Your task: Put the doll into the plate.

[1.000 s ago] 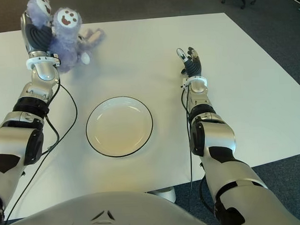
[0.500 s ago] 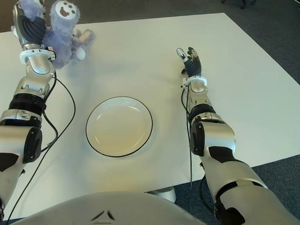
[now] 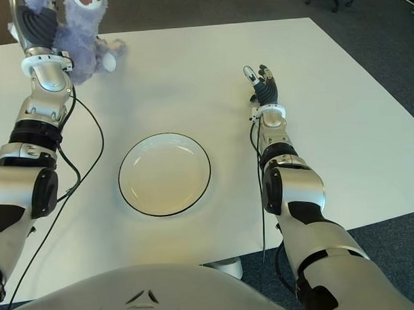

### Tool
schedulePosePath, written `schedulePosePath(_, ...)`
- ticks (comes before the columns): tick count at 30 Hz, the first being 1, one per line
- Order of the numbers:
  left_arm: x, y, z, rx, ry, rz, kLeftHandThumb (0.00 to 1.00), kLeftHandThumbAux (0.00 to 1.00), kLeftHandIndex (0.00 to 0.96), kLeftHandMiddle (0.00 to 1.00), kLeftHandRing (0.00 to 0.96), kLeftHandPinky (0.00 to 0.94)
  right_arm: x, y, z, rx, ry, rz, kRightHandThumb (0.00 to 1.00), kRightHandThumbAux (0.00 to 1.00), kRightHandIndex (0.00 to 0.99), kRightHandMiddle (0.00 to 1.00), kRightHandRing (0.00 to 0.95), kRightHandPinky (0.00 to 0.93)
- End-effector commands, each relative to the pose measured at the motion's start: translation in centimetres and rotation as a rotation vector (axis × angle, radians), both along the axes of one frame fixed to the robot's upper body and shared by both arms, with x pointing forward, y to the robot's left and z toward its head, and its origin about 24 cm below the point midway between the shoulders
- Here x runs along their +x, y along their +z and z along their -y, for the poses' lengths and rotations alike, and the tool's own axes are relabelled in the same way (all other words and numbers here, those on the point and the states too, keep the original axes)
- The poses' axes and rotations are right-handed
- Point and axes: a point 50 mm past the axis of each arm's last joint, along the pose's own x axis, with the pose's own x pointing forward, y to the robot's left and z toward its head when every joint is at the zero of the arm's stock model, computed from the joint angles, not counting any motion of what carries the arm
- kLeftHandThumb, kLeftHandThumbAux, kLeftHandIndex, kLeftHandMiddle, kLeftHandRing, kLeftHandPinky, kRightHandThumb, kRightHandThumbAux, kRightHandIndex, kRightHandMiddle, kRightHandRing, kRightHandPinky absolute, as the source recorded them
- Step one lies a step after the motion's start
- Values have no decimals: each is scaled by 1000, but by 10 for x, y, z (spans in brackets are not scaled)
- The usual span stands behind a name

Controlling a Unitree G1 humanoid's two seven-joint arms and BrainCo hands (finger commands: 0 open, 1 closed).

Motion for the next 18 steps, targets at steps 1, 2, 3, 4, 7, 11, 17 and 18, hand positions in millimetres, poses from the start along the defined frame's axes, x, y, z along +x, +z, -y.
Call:
schedulePosePath(1, 1, 7, 6, 7, -36, 15, 749, 692, 444, 848, 860, 855, -20, -44, -1, 37, -20, -198, 0, 400, 0, 0, 0, 0)
schedulePosePath(2, 1, 9, 8, 22, -54, 23, 749, 692, 444, 849, 864, 856, -20, -44, -1, 36, -21, -198, 0, 401, 0, 0, 0, 0)
schedulePosePath(3, 0, 10, 9, 32, -67, 29, 749, 692, 444, 848, 865, 857, -20, -44, -1, 35, -21, -197, 0, 402, 0, 0, 0, 0)
schedulePosePath(4, 0, 11, 10, 45, -82, 32, 748, 692, 444, 848, 865, 858, -20, -44, -1, 35, -21, -197, 0, 402, 0, 0, 0, 0)
schedulePosePath(7, -2, 14, 12, 73, -116, 35, 749, 692, 444, 851, 868, 861, -19, -44, 0, 34, -21, -195, 0, 403, 0, 0, 0, 0)
schedulePosePath(11, -4, 17, 14, 80, -141, 45, 749, 692, 443, 861, 877, 869, -19, -43, 0, 33, -22, -193, 0, 407, 0, 0, 0, 0)
schedulePosePath(17, -10, 22, 21, 74, -167, 59, 749, 692, 442, 868, 875, 860, -19, -43, 0, 26, -23, -192, 0, 405, 0, 0, 0, 0)
schedulePosePath(18, -11, 22, 21, 77, -174, 59, 749, 692, 442, 866, 873, 856, -19, -43, 0, 25, -23, -192, 0, 405, 0, 0, 0, 0)
